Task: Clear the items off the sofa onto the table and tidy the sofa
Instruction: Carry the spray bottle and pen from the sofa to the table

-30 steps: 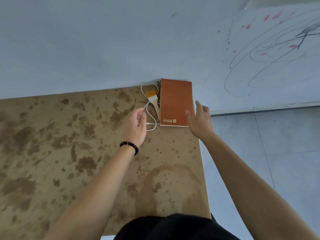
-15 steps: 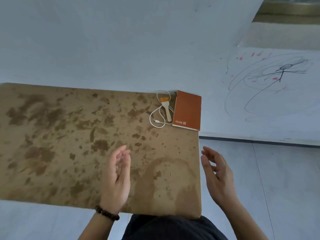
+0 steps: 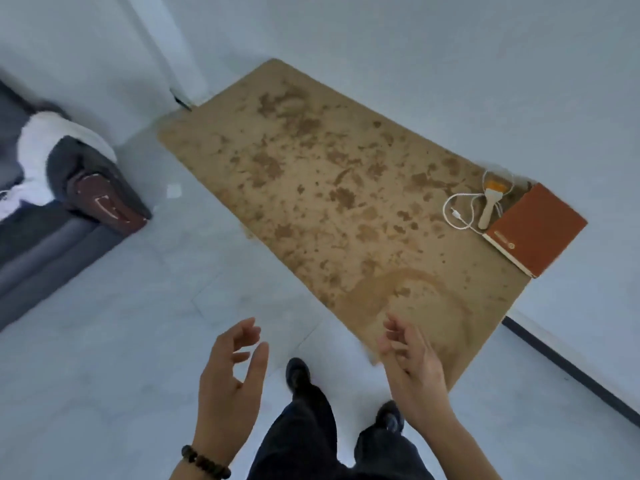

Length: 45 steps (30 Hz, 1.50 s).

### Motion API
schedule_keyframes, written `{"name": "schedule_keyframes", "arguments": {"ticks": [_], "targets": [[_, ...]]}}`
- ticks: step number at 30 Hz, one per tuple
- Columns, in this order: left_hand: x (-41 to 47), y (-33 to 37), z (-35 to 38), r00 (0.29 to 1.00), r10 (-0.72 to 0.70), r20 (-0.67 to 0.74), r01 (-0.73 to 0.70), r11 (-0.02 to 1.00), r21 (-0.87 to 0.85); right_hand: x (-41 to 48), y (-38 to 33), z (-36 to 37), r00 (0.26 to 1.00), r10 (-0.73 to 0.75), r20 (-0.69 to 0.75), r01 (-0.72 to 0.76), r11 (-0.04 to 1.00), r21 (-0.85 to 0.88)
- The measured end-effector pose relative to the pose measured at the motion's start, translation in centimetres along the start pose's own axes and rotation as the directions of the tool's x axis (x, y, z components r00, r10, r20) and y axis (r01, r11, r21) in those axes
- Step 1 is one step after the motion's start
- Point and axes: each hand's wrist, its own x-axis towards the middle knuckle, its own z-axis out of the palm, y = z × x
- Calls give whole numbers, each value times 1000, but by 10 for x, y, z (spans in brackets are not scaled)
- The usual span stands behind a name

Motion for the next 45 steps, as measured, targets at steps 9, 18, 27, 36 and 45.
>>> {"name": "schedule_keyframes", "arguments": {"ticks": [9, 18, 27, 36, 45], "targets": [[-61, -107, -183, 832, -221, -508, 141, 971, -192, -19, -126, 174, 873, -341, 348, 358, 934, 16], [-112, -248, -351, 578, -448, -682, 278, 894, -351, -102, -213, 422, 595, -404, 695, 550, 835, 14], [-54, -337, -474, 505, -510, -696, 295, 860, -416, -104, -292, 577, 528, -423, 736, 568, 821, 64], [124, -437, -599, 506, -555, -660, 385, 830, -403, -8, -350, 779, 544, -304, 782, 470, 883, 17], [275, -471, -771, 438, -457, -774, 364, 878, -312, 67, -525, 977, 414, -405, 815, 600, 795, 90]]}}
